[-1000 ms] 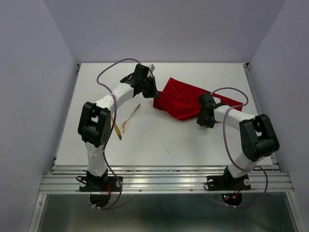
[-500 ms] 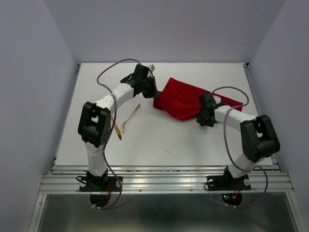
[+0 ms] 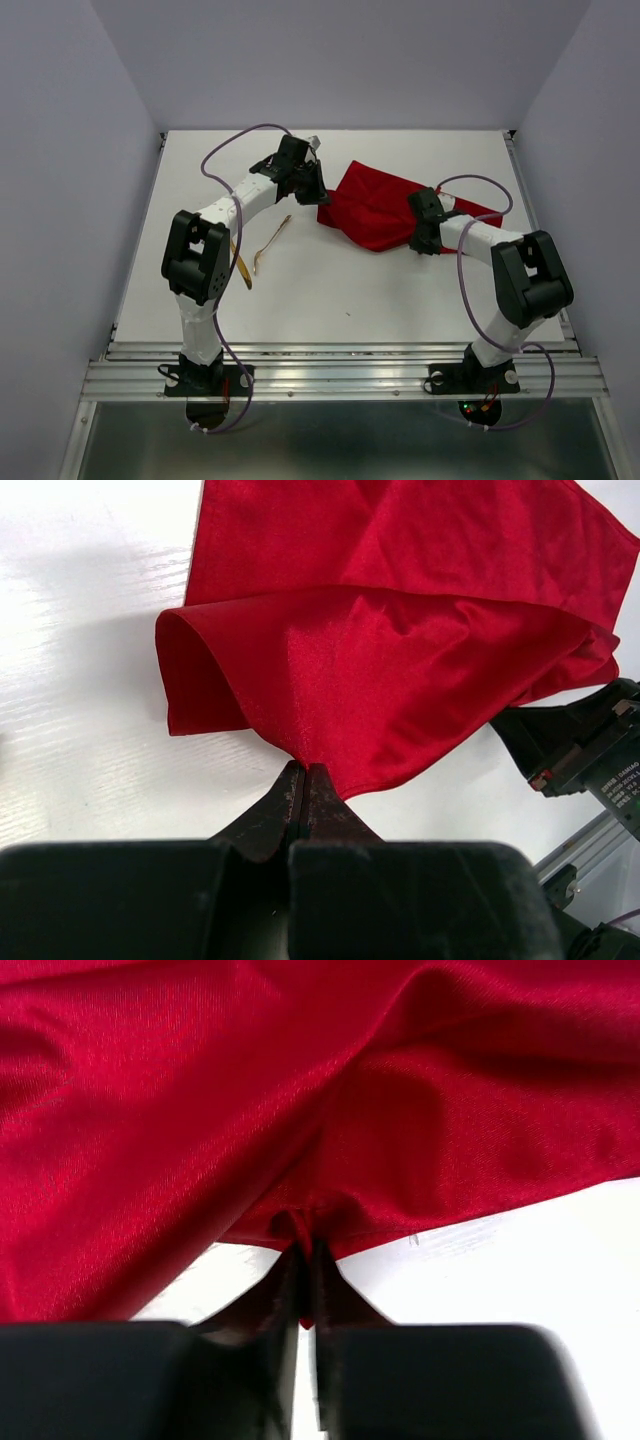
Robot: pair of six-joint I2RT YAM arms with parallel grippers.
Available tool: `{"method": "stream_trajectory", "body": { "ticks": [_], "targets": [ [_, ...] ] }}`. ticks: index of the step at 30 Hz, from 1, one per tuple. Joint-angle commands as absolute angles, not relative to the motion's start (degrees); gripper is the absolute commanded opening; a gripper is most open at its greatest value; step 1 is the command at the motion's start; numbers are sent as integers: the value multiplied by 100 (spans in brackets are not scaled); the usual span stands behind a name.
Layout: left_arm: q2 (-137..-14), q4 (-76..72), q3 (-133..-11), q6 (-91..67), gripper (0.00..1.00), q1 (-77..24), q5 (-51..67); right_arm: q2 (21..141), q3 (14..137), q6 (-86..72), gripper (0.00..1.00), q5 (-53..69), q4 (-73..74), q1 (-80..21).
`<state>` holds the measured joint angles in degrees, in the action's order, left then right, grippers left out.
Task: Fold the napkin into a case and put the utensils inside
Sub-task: Pick up the crumpled napkin from the center of the board.
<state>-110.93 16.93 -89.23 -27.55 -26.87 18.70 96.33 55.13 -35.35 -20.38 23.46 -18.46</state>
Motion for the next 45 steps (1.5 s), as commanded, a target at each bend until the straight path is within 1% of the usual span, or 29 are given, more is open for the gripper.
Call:
{"method": "stream_trajectory", "body": {
  "ticks": [1, 5, 6, 9, 10, 13, 16, 17, 19, 20, 23, 24, 25, 28, 31, 32, 35, 38, 41, 45],
  "targets": [
    [-10740, 1547, -8833, -2839, 0, -2646, 1934, 9827, 5414, -3568, 1, -2294, 2285, -1863],
    [-10688, 1503, -8876, -2944, 0, -2496, 1925, 9230, 5177, -3489, 1, -2320, 2355, -1863],
    [-10714, 1581, -8929, -2962, 0, -2453, 1907, 8924, 5177, -3489, 1, -2399, 2425, -1863],
    [-10705, 1845, -9192, -2936, 0, -2321, 1628, 8492, 5290, -3489, 1, -2847, 3048, -1863],
    [-10601, 1941, -9202, -2927, 0, -2294, 1556, 8134, 5317, -3454, 1, -2909, 3180, -1863],
    [-10205, 1951, -8948, -2892, 0, -2232, 1398, 7325, 5274, -3471, 1, -2813, 3654, -1863],
    [-9678, 1907, -8352, -2892, 0, -2232, 1283, 6814, 5282, -3812, 1, -2427, 4147, -1863],
    [-9538, 1864, -7923, -2953, 0, -2232, 1275, 6716, 5247, -3928, 1, -2226, 4418, -1863],
    [-9063, 1679, -7438, -3067, 0, -2232, 1318, 6514, 5133, -4147, 1, -2110, 4631, -1863],
    [-8905, 1600, -6940, -3207, 0, -2232, 1397, 6347, 4985, -4322, 1, -1935, 4788, -1863],
    [-8298, 1354, -6234, -3409, 0, -2241, 1494, 6162, 4948, -4604, 2, -1365, 4948, -1863],
    [-8053, 1267, -5831, -3523, 0, -2250, 1572, 6100, 4957, -4658, 5, -1241, 4974, -1863],
    [-7938, 1248, -5653, -3551, 0, -2259, 1591, 6082, 4948, -4763, 23, -1144, 5018, -1863],
    [-7639, 1239, -5195, -3568, 0, -2259, 1538, 6038, 4931, -4869, 48, -1072, 5036, -1863],
    [-7506, 1239, -4922, -3560, 0, -2259, 1529, 6091, 4773, -4878, 50, -1002, 4870, -1863],
    [-7497, 1222, -4878, -3551, 0, -2267, 1547, 6126, 4720, -4878, 53, -941, 4756, -1863],
    [-7462, 1169, -4694, -3507, 0, -2268, 1573, 6240, 4300, -4991, 55, -581, 4405, -1916],
    [-7444, 1108, -4597, -3498, 0, -2268, 1573, 6258, 3878, -5220, 55, -536, 4210, -1978],
    [-7453, 1046, -4570, -3516, 0, -2268, 1582, 6170, 3788, -5492, 53, -834, 4332, -2118],
    [-7514, 1011, -4597, -3489, 0, -2268, 1626, 6143, 3902, -5861, 53, -1641, 4912, -2118]
  ]
}}
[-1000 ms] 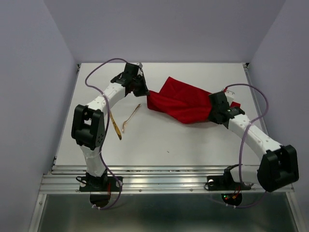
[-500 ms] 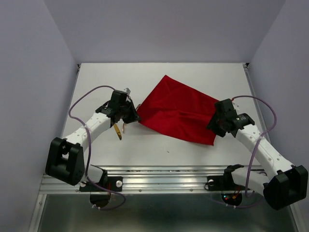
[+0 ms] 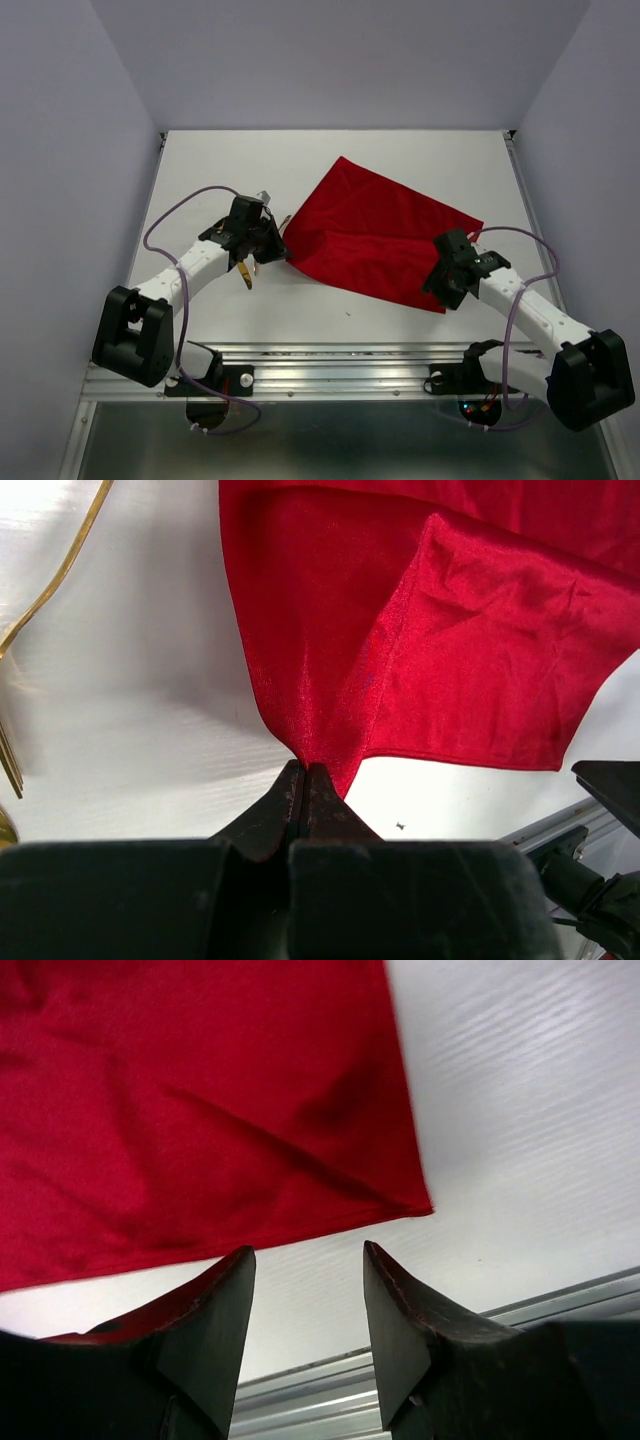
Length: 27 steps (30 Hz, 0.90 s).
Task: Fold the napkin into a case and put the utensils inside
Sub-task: Pick up the crumpled napkin from the center of the board.
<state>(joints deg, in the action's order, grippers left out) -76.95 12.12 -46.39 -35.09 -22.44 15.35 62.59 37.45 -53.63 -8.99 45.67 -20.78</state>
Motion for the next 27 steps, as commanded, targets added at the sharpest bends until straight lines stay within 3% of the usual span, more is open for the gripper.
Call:
{"method": "stream_trajectory", "body": {
  "ticks": [1, 7, 15, 27],
  "targets": [
    [-7532, 1019, -4605, -3489, 0, -2268, 1617, 6152, 3902, -6019, 53, -1739, 5009, -2118],
    [-7567, 984, -4588, -3463, 0, -2268, 1608, 6073, 3429, -6530, 55, -2144, 4993, -2118],
    [-7655, 949, -4649, -3419, 0, -2268, 1652, 6249, 2769, -6451, 62, -1582, 4114, -2118],
    [-7743, 940, -4720, -3375, 0, -2268, 1679, 6926, 3041, -5792, 55, -1556, 3235, -2118]
  ]
}}
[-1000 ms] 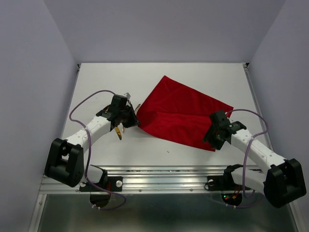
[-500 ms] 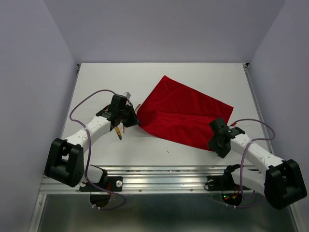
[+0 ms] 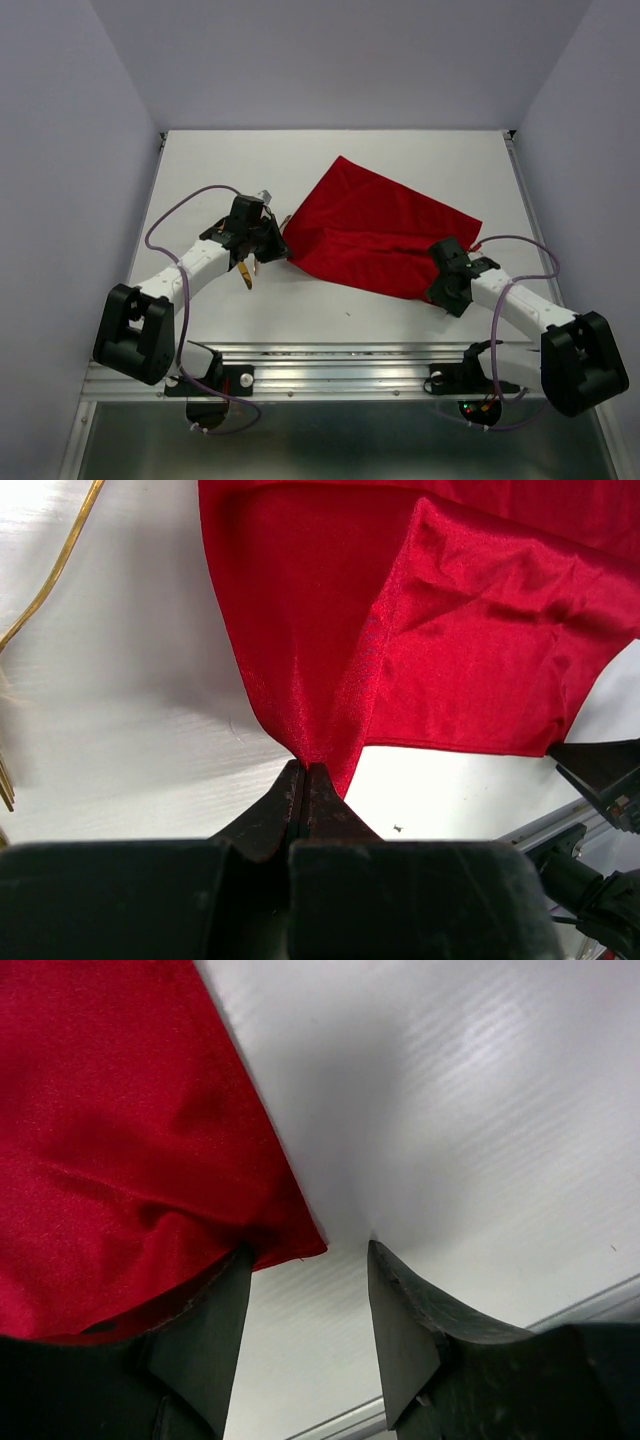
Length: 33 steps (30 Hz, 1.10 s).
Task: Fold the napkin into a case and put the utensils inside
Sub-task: Pick up the crumpled napkin from the center of the board.
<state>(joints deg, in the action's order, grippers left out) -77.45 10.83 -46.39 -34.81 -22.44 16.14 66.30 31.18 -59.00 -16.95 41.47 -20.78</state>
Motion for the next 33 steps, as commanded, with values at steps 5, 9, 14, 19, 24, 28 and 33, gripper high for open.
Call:
{"method": "stream_trajectory", "body": {
  "ticks": [5, 9, 14, 19, 24, 28, 33],
  "targets": [
    [-7770, 940, -4746, -3393, 0, -2259, 1679, 6637, 3225, -5599, 54, -1529, 3225, -2118],
    [-7857, 923, -4781, -3393, 0, -2268, 1696, 6399, 3322, -5555, 54, -1608, 3313, -2118],
    [-7901, 914, -4790, -3375, 0, -2268, 1696, 6275, 3428, -5537, 54, -1643, 3437, -2118],
    [-7945, 905, -4773, -3366, 0, -2276, 1705, 6722, 3393, -5432, 57, -1775, 3366, -2118],
    [-7901, 896, -4729, -3366, 0, -2276, 1688, 7127, 3340, -5309, 57, -1872, 3129, -2118],
    [-7866, 896, -4711, -3375, 0, -2276, 1688, 7400, 3375, -5221, 56, -2021, 3032, -2118],
    [-7840, 905, -4702, -3375, 0, -2276, 1670, 7497, 3358, -5194, 36, -2021, 2953, -2118]
  ]
}}
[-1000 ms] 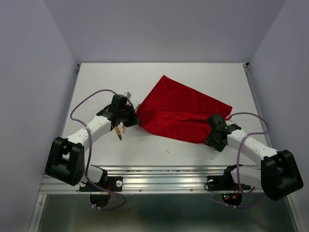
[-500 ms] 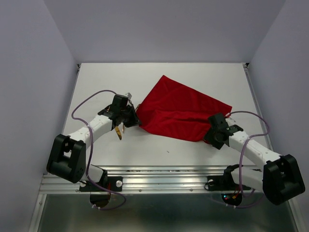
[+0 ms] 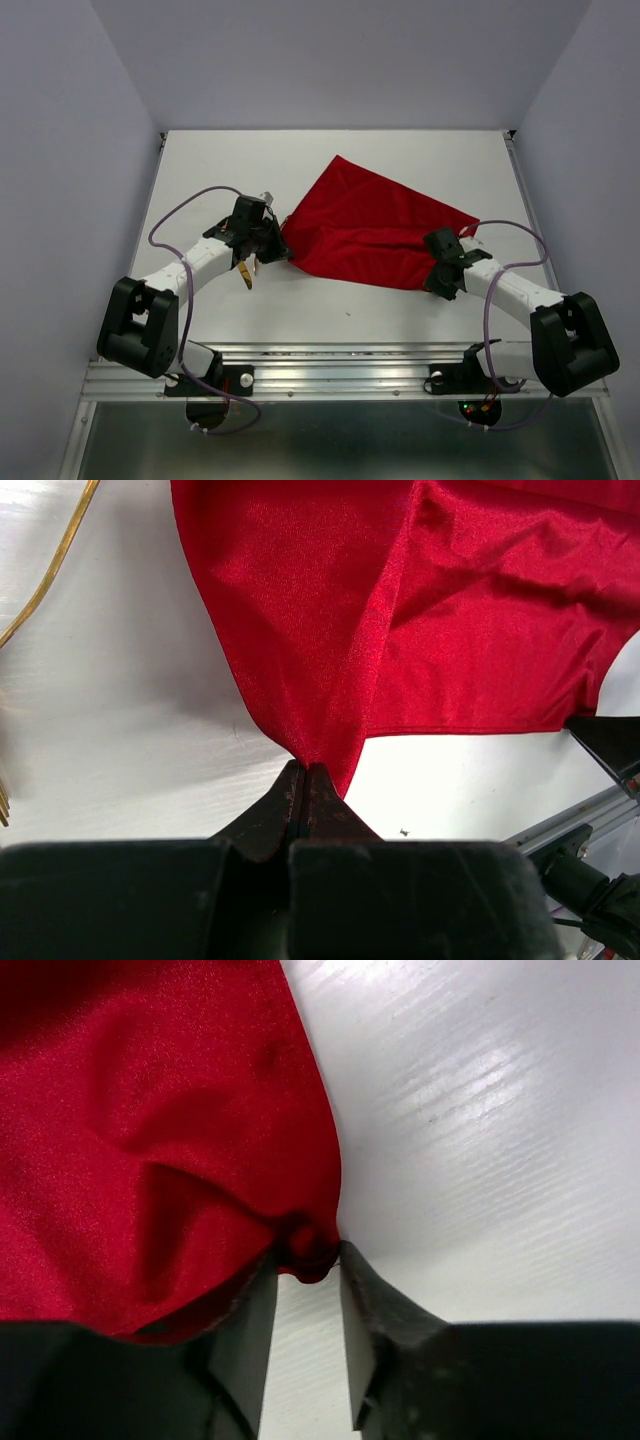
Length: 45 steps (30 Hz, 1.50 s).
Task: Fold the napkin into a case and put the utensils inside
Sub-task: Pick up the crumpled napkin from the center of the board, then flatten out the crumpled napkin at the center of the board.
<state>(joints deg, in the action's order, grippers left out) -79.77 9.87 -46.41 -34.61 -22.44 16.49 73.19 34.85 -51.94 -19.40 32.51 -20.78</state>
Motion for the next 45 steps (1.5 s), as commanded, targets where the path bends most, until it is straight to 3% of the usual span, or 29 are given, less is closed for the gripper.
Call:
{"method": "stream_trajectory", "body": {
  "ticks": [1, 2, 7, 9, 17, 22, 28, 34, 45],
  "targets": [
    [-7831, 914, -4702, -3375, 0, -2276, 1661, 7462, 3357, -5186, 32, -2039, 2953, -2118],
    [-7822, 931, -4702, -3375, 0, -2276, 1652, 7453, 3357, -5186, 26, -2048, 2953, -2118],
    [-7796, 958, -4702, -3358, 0, -2276, 1626, 7383, 3419, -5107, 14, -2022, 3006, -2118],
    [-7796, 984, -4728, -3340, 0, -2276, 1582, 7322, 3454, -5071, 1, -2004, 3049, -2118],
    [-7945, 1081, -5439, -3331, 0, -2276, 1933, 6795, 4191, -4756, 1, -2267, 3673, -2118],
    [-8270, 1703, -7044, -2980, 0, -2268, 1793, 6363, 5780, -4132, 1, -3065, 3954, -2118],
    [-8446, 2328, -8794, -2558, 0, -2232, 2215, 6635, 8247, -3323, 1, -3734, 4324, -2118],
    [-8359, 2698, -10122, -2417, 0, -2215, 1969, 6794, 9868, -2840, 1, -4051, 4350, -2118],
    [-7489, 1925, -10380, -2259, 0, -2215, 2179, 6522, 11302, -2408, 1, -3130, 4184, -2118]
  ]
}}
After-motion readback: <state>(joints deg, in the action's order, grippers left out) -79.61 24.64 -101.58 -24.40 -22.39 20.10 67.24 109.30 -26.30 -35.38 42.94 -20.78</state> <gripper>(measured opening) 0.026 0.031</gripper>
